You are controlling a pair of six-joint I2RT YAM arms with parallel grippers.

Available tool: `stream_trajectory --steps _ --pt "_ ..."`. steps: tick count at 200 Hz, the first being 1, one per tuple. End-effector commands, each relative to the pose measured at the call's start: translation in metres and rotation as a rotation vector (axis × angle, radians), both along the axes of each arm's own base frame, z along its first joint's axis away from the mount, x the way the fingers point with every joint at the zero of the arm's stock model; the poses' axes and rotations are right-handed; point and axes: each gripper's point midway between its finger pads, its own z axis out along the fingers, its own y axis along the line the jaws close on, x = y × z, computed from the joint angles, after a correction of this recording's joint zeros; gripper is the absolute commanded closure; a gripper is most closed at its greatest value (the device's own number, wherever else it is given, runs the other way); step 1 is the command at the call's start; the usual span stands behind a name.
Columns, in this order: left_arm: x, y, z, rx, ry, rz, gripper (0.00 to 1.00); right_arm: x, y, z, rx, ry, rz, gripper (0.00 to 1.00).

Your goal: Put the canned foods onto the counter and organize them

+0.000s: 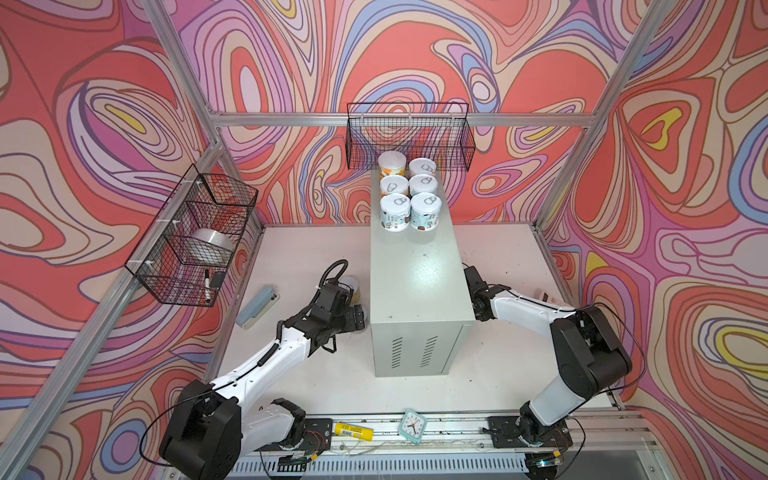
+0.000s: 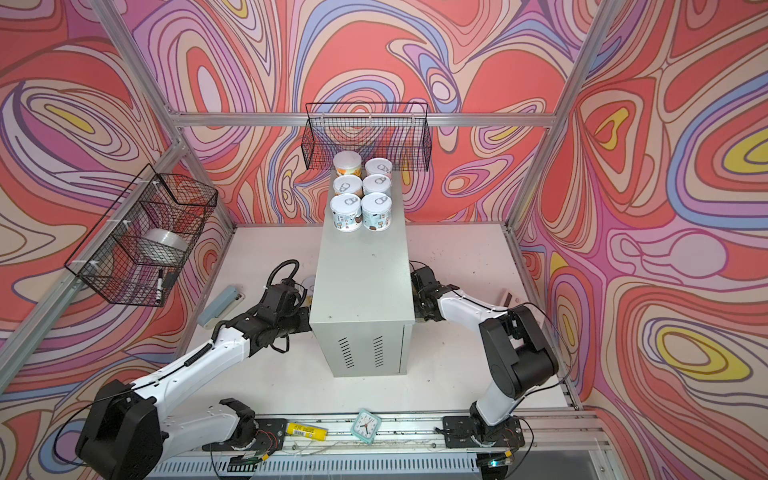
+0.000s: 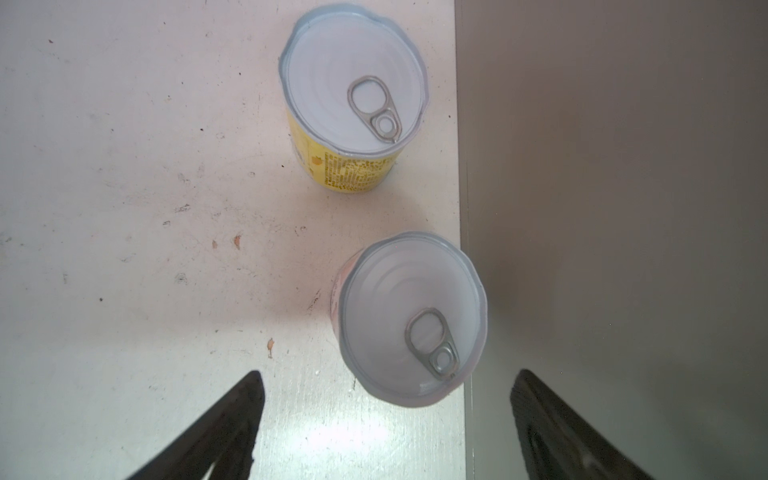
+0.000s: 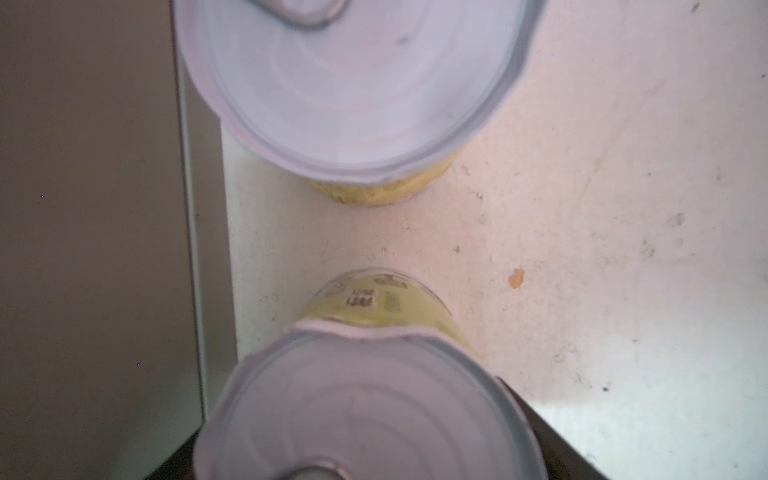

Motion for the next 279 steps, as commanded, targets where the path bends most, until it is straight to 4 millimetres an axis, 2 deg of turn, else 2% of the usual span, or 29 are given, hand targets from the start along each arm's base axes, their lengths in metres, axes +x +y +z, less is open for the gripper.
stream_trajectory --steps 1,39,150,178,192,204,209,219,224,243,279 --pt "0.005 -0.004 0.011 -0.024 -0.034 0.001 0.07 0.01 -0.005 0.006 -0.042 -0.023 -0.01 0.13" --pt "0.003 -0.004 0.009 -0.03 -0.034 0.002 0.07 0.018 -0.004 0.003 -0.06 -0.026 -0.004 0.14" --pt "0.002 -0.005 0.009 -0.045 -0.046 -0.005 0.07 0.009 -0.003 -0.014 -0.054 0.022 0.005 0.18" --pt "0.001 -0.005 0.009 -0.045 -0.045 -0.007 0.06 0.011 -0.002 -0.018 -0.054 0.033 0.008 0.23" --pt "0.0 -0.005 0.009 -0.045 -0.046 -0.008 0.07 0.01 -0.001 -0.018 -0.051 0.033 0.011 0.32" --pt "0.001 -0.004 0.011 -0.045 -0.051 -0.007 0.07 0.009 -0.002 -0.016 -0.051 0.034 0.011 0.49" --pt "0.001 -0.004 0.011 -0.045 -0.051 -0.007 0.07 0.009 -0.002 -0.014 -0.053 0.033 0.011 0.59" --pt "0.001 -0.004 0.012 -0.043 -0.054 -0.008 0.07 0.008 -0.004 -0.01 -0.059 0.031 0.011 0.89" --pt "0.001 -0.004 0.013 -0.044 -0.055 -0.01 0.07 0.007 -0.005 -0.007 -0.061 0.027 0.009 0.99" --pt "0.001 -0.003 0.016 -0.031 -0.055 -0.012 0.08 0.002 -0.01 0.01 -0.071 0.012 0.006 1.0" --pt "-0.003 0.004 0.022 0.006 -0.048 -0.007 0.07 -0.02 -0.021 0.07 -0.072 -0.027 0.016 1.0"
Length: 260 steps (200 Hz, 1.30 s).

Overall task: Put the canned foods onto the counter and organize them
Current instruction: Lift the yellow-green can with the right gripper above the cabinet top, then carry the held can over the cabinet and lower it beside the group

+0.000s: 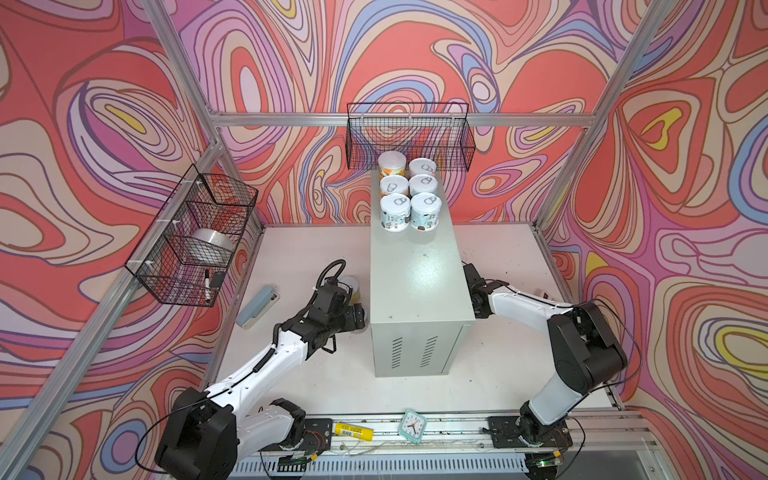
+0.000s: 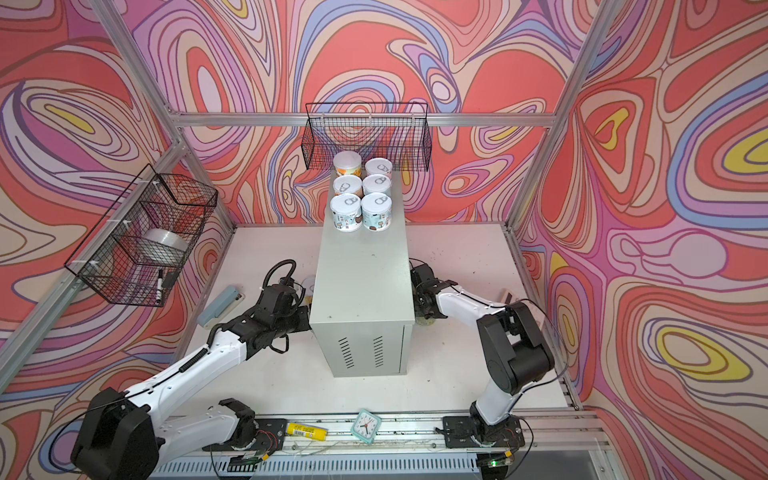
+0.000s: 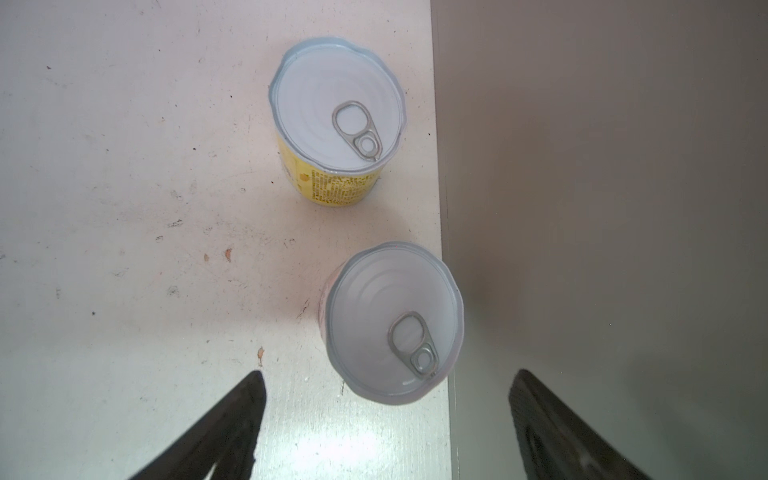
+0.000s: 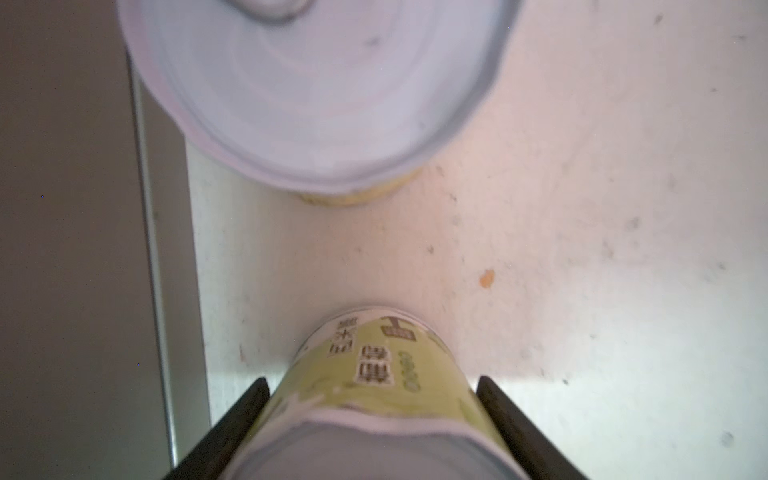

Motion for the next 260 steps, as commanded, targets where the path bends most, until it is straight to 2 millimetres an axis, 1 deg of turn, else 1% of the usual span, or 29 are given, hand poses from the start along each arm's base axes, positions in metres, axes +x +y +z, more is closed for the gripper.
stream_trajectory --steps 1,23,47,66,76,96,117,145,169,190,208,229,260 --pt "-0.003 0.006 0.012 0.029 -0.012 0.007 0.07 -0.011 -0.01 0.057 -0.003 -0.069 0.001 1.0" --pt "-0.007 0.011 0.016 0.041 -0.013 0.016 0.07 -0.03 -0.021 0.103 -0.002 -0.11 -0.005 1.0" --pt "-0.009 0.015 0.02 0.056 -0.021 0.021 0.07 -0.048 -0.034 0.158 -0.011 -0.17 -0.016 1.0" --pt "-0.009 0.016 0.023 0.065 -0.023 0.018 0.07 -0.056 -0.041 0.199 -0.014 -0.225 -0.014 1.0" --pt "-0.009 0.016 0.025 0.067 -0.022 0.011 0.07 -0.057 -0.042 0.224 -0.003 -0.266 -0.01 1.0" --pt "-0.008 0.014 0.027 0.07 -0.027 0.003 0.07 -0.057 -0.039 0.267 0.032 -0.33 0.013 1.0" --pt "-0.007 0.014 0.03 0.072 -0.032 0.0 0.07 -0.055 -0.028 0.306 0.09 -0.392 0.053 1.0" --pt "-0.007 0.014 0.036 0.067 -0.044 -0.002 0.07 -0.051 -0.008 0.348 0.121 -0.469 0.117 1.0" --pt "-0.007 0.014 0.038 0.068 -0.046 -0.004 0.06 -0.047 0.019 0.374 0.101 -0.526 0.177 1.0" --pt "-0.007 0.013 0.038 0.063 -0.042 -0.006 0.06 -0.042 0.042 0.387 0.11 -0.56 0.226 1.0" --pt "-0.006 0.012 0.038 0.06 -0.041 -0.008 0.06 -0.037 0.06 0.391 0.115 -0.568 0.261 1.0" --pt "-0.006 0.012 0.041 0.06 -0.048 -0.008 0.06 -0.036 0.081 0.393 0.114 -0.575 0.305 1.0" --pt "-0.006 0.012 0.045 0.062 -0.06 -0.01 0.06 -0.028 0.105 0.384 0.087 -0.554 0.344 1.0"
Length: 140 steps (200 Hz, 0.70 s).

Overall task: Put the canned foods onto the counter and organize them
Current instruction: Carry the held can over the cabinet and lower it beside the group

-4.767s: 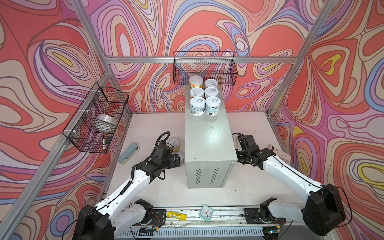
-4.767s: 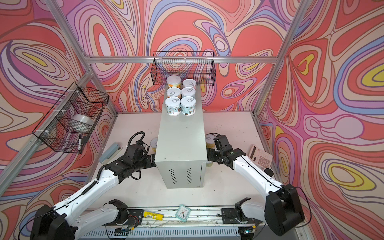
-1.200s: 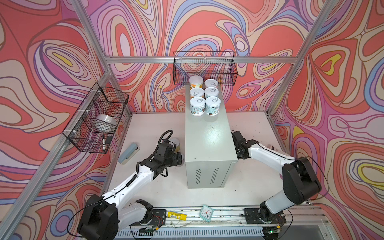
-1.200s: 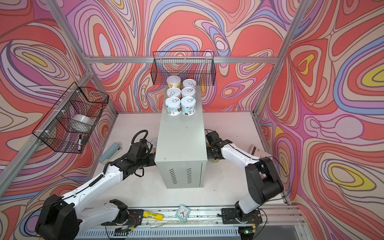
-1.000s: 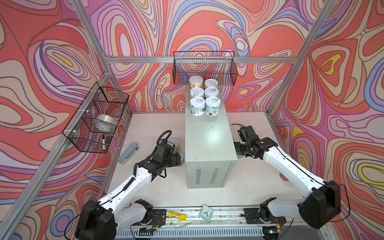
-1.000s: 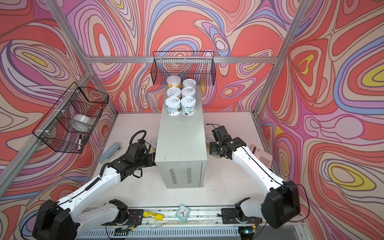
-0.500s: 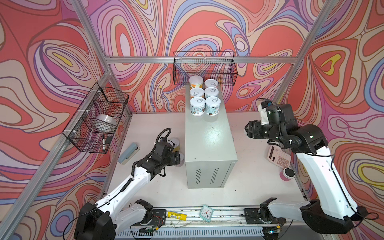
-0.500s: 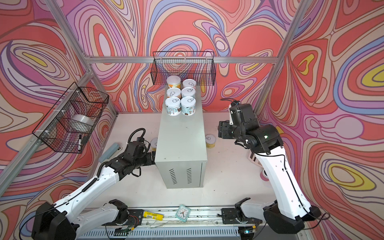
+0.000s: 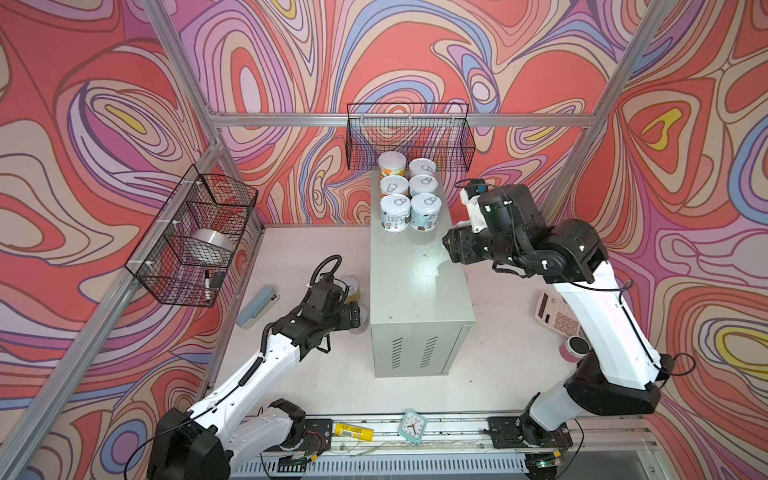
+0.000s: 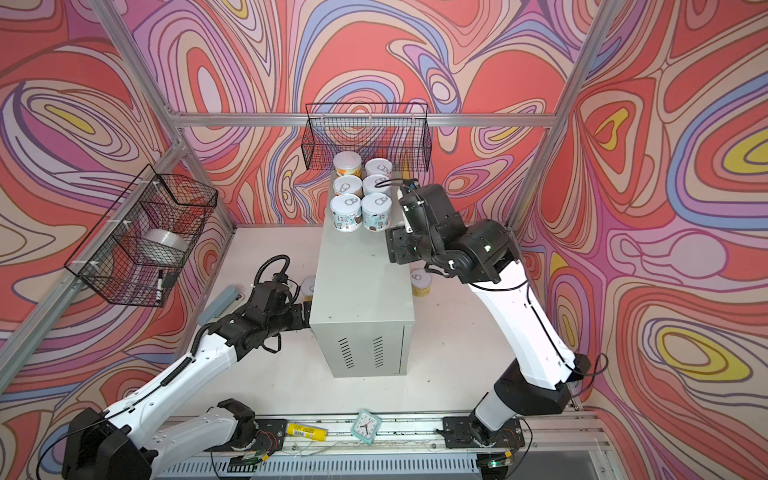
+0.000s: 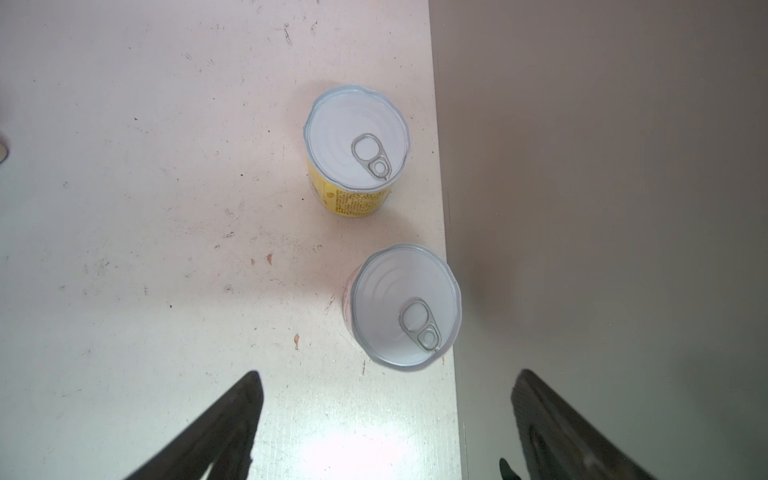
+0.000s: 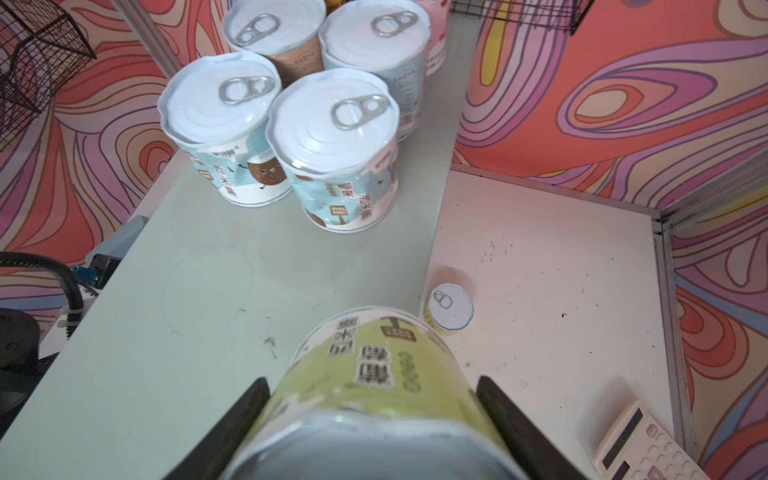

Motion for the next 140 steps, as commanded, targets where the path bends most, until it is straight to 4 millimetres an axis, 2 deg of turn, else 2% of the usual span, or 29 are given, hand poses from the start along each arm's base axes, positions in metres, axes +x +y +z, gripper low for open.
stream_trajectory --steps 1,37,43,47,54,111,121,129,140 --pt "0.0 0.001 0.013 0.006 -0.02 -0.003 0.06 0.006 0.008 0.014 -0.006 -0.058 -0.002 1.0" --pt "-0.001 0.002 0.014 0.005 -0.027 -0.004 0.06 0.007 0.045 0.008 -0.018 -0.053 0.067 1.0" --pt "-0.001 0.002 0.013 0.005 -0.029 -0.006 0.06 0.005 0.047 0.012 -0.01 -0.06 0.075 1.0" --pt "-0.001 0.002 0.013 0.005 -0.03 -0.005 0.06 0.01 0.055 0.003 -0.026 -0.044 0.08 1.0" --pt "-0.002 0.002 0.013 0.005 -0.031 -0.005 0.06 0.012 0.062 0.001 -0.029 -0.041 0.09 1.0" --pt "-0.002 0.002 0.011 0.014 -0.029 -0.011 0.06 0.02 0.086 -0.014 -0.034 -0.012 0.118 1.0" --pt "-0.001 0.002 0.011 0.012 -0.033 -0.011 0.06 0.02 0.09 -0.015 -0.032 -0.009 0.123 0.9" --pt "-0.001 0.002 0.012 0.008 -0.034 -0.01 0.06 0.022 0.091 -0.017 -0.034 -0.008 0.125 0.77" --pt "0.0 0.001 0.012 0.003 -0.035 -0.011 0.06 0.023 0.094 -0.019 -0.033 -0.005 0.133 0.65"
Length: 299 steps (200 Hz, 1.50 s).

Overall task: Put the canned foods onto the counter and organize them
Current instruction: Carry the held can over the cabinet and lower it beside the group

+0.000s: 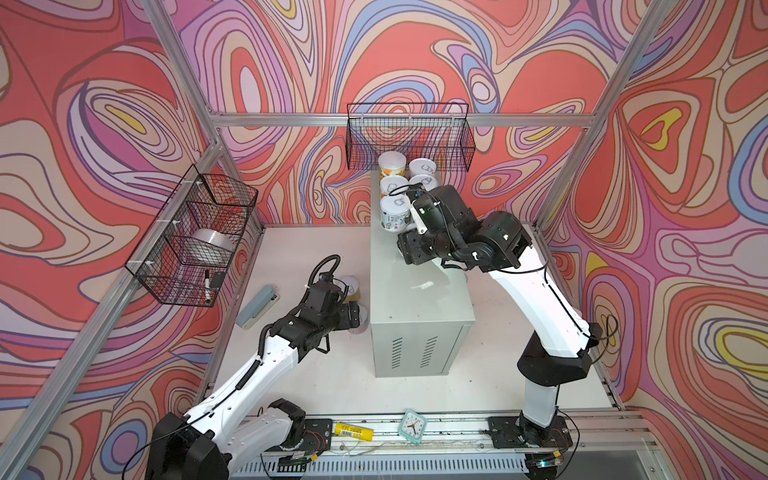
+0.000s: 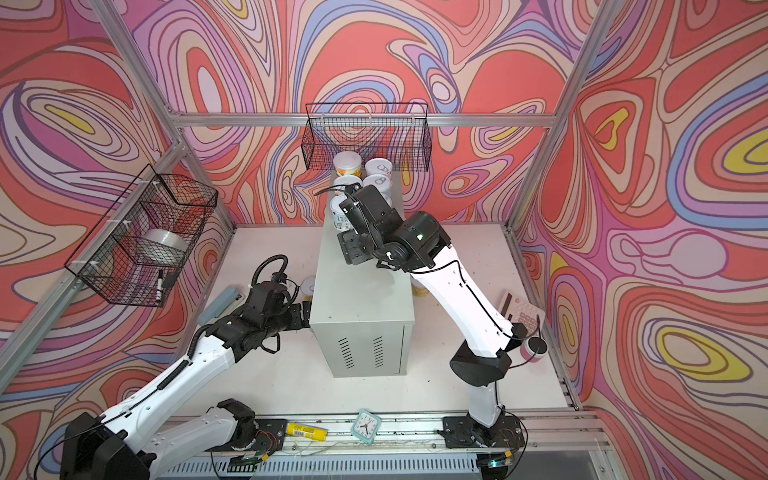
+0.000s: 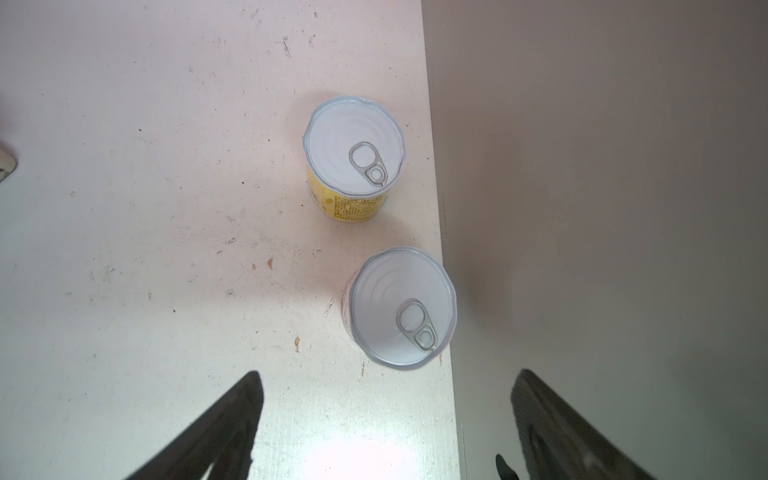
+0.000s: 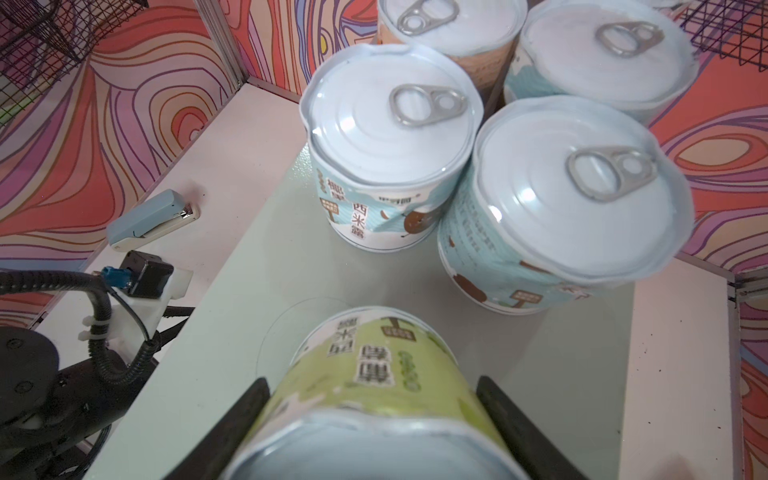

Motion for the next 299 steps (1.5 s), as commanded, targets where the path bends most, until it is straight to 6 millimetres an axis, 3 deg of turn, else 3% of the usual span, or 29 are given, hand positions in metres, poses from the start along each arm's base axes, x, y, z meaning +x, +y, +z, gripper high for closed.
stream_trajectory --steps 1,9,38,81,114,137,179,217,246,299 --pt "0.0 0.0 0.006 0.007 -0.014 -0.005 0.06 0.001 0.008 0.004 0.018 -0.014 0.017 0.63" --pt "0.001 0.0 0.005 0.005 -0.014 -0.006 0.06 0.002 0.011 0.003 0.021 -0.012 0.022 0.52" --pt "0.002 -0.001 0.007 0.001 -0.017 -0.004 0.06 0.003 0.017 0.002 0.037 -0.009 0.04 0.32" --pt "0.002 0.0 0.01 0.004 -0.027 -0.003 0.06 0.004 0.023 0.01 0.072 -0.03 0.056 0.15" --pt "0.003 0.0 0.015 0.004 -0.032 -0.004 0.06 0.005 0.024 0.017 0.094 -0.05 0.057 0.09" --pt "0.003 0.0 0.018 0.002 -0.036 -0.006 0.06 0.001 0.017 0.037 0.132 -0.093 0.052 0.09" --pt "0.003 0.001 0.023 0.014 -0.039 -0.011 0.06 -0.024 -0.005 0.067 0.215 -0.14 0.073 0.15" --pt "0.003 0.002 0.026 0.017 -0.049 -0.006 0.06 -0.042 -0.012 0.049 0.22 -0.081 0.1 0.22" --pt "0.003 0.002 0.028 0.016 -0.05 -0.008 0.06 -0.048 -0.022 0.037 0.22 -0.066 0.084 0.35" --pt "0.004 0.0 0.024 0.019 -0.037 -0.013 0.06 -0.047 -0.012 0.018 0.222 -0.032 0.098 0.44"
